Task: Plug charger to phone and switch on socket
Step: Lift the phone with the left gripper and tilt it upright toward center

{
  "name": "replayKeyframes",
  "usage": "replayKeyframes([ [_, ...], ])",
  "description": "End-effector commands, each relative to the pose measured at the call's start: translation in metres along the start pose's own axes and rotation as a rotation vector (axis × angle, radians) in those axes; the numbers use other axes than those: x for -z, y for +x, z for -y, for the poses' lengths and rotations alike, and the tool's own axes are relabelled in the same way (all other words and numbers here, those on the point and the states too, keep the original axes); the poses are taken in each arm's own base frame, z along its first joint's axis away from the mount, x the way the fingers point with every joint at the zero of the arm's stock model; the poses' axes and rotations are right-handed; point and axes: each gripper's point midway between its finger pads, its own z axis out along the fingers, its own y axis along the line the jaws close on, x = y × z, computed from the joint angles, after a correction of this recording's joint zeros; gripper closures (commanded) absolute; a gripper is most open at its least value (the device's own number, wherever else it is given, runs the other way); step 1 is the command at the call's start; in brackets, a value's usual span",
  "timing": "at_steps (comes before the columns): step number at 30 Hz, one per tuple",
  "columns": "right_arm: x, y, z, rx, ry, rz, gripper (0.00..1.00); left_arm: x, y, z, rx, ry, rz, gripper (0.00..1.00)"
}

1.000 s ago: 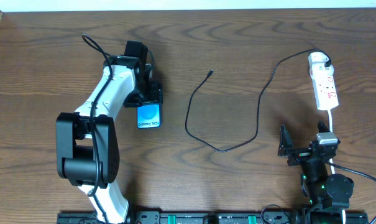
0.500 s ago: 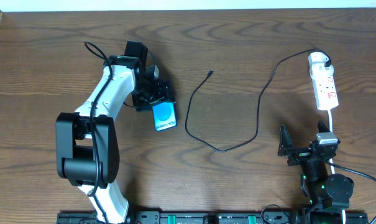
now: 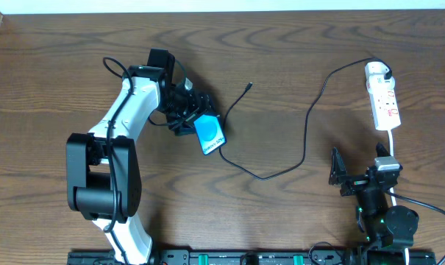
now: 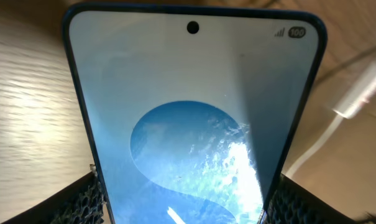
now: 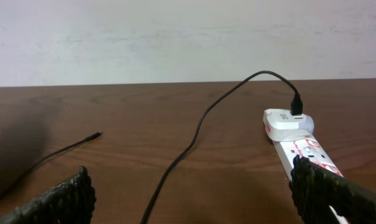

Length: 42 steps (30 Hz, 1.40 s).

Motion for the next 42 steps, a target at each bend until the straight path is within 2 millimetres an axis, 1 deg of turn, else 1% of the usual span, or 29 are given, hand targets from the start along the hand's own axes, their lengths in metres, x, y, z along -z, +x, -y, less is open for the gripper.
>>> replayKeyframes([
  [1, 0.000, 0.002, -0.001, -0.004, -0.004, -0.003, 0.01, 0.013, 0.016, 0.032, -0.003, 0.163, -0.063, 0.26],
  [5, 0.000, 0.002, -0.001, -0.004, -0.003, -0.003, 0.01, 0.017, 0.023, 0.044, 0.007, 0.238, -0.105, 0.26],
  [8, 0.000, 0.002, -0.001, -0.004, -0.004, -0.003, 0.01, 0.018, 0.025, 0.048, 0.074, 0.256, -0.126, 0.26],
  [11, 0.000, 0.002, -0.001, -0.004, -0.003, -0.003, 0.01, 0.018, 0.026, 0.049, 0.192, 0.256, -0.148, 0.26],
  [13, 0.000, 0.002, -0.001, -0.003, -0.004, -0.003, 0.01, 0.020, 0.027, 0.052, 0.225, 0.271, -0.164, 0.26],
  [17, 0.000, 0.002, -0.001, -0.003, -0.003, -0.003, 0.01, 0.023, 0.032, 0.060, 0.229, 0.318, -0.199, 0.26],
  [24, 0.000, 0.002, -0.001, -0.003, -0.004, -0.003, 0.01, 0.035, 0.040, 0.077, 0.236, 0.432, -0.276, 0.26],
  [36, 0.000, 0.002, -0.001, -0.004, -0.004, -0.003, 0.01, 0.036, 0.041, 0.078, 0.374, 0.421, -0.315, 0.27],
  [42, 0.000, 0.002, -0.001, -0.003, -0.004, -0.003, 0.01, 0.038, 0.042, 0.081, 0.380, 0.439, -0.333, 0.27],
])
